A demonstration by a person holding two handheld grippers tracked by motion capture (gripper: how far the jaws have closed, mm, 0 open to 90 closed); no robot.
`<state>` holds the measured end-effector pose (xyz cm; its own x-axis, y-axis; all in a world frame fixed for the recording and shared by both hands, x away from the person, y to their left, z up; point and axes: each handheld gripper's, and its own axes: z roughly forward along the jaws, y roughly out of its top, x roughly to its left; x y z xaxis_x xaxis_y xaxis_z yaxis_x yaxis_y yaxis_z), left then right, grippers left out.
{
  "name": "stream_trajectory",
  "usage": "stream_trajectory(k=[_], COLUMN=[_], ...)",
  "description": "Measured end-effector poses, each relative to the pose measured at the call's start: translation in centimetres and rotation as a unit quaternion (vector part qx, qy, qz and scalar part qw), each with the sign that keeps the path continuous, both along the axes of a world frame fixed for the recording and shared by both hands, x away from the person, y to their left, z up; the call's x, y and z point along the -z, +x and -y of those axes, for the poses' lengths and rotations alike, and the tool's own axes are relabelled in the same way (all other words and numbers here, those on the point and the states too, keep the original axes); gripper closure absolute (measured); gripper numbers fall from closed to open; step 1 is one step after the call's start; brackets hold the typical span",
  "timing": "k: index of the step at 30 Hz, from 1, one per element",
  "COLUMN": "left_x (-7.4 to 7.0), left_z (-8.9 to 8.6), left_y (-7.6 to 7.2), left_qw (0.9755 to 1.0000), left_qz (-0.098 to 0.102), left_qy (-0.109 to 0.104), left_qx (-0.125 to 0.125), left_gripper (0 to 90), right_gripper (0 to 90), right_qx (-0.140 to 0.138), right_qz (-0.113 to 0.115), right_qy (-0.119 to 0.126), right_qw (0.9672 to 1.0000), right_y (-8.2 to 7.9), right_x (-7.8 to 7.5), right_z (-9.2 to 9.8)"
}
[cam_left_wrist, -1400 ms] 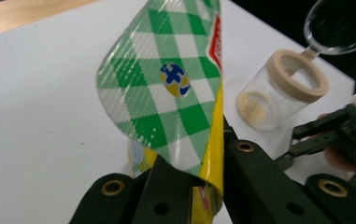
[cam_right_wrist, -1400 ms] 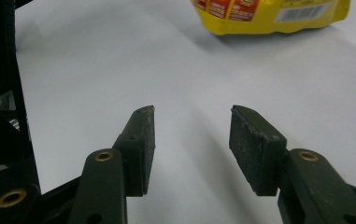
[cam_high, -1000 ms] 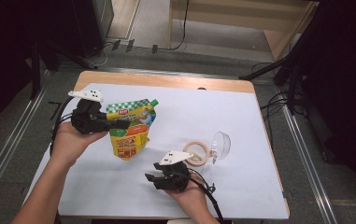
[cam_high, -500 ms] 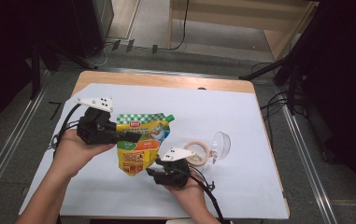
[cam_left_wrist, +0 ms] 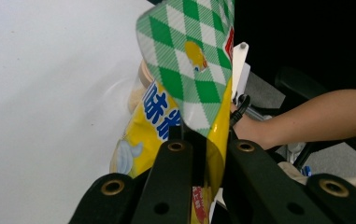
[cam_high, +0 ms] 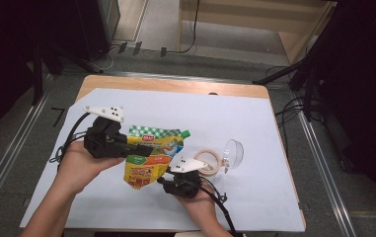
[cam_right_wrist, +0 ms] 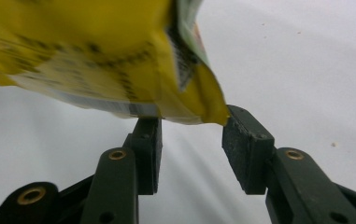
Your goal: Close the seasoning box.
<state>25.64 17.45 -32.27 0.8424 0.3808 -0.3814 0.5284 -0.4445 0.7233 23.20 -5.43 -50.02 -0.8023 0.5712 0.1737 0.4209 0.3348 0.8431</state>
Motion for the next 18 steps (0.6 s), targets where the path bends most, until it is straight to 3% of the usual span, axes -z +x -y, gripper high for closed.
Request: stream_trajectory(k=[3, 5, 6, 8, 11, 18], left_x=[-0.2, -0.1, 0.1, 0.3, 0.4, 1.0], left_z=[-0.2, -0.1, -0.1, -0.2, 0.0, 1.3], left_y=[-0.1, 0.0, 0.2, 0.4, 0.5, 0.5], left_qw=[0.9998, 0.9998, 0.9997, 0.9995, 0.9995, 0.9995], left_qz=[-0.004, -0.008, -0.011, -0.013, 0.01, 0.02], left_qy=[-0.021, -0.02, -0.022, -0.027, -0.022, -0.017], left_qx=[0.002, 0.0, -0.001, -0.007, -0.021, -0.018], left_gripper=[90.0, 90.0, 90.0, 90.0, 88.8, 86.3], right_gripper=[61.2, 61.2, 63.1, 65.6, 65.7, 65.7], right_qx=[0.006, 0.001, -0.002, -0.005, -0.024, -0.056], right_qz=[0.002, 0.005, 0.013, 0.035, 0.049, 0.064], right_qy=[0.001, 0.009, 0.012, -0.007, -0.01, -0.028], right_qw=[1.0, 0.9999, 0.9998, 0.9994, 0.9985, 0.996], right_y=[0.0, -0.1, -0.2, -0.6, -1.1, -2.6], right_x=[0.1, 0.0, -0.1, -0.2, -0.3, -0.5], right_z=[0.2, 0.3, 0.3, 0.0, -0.2, -1.2])
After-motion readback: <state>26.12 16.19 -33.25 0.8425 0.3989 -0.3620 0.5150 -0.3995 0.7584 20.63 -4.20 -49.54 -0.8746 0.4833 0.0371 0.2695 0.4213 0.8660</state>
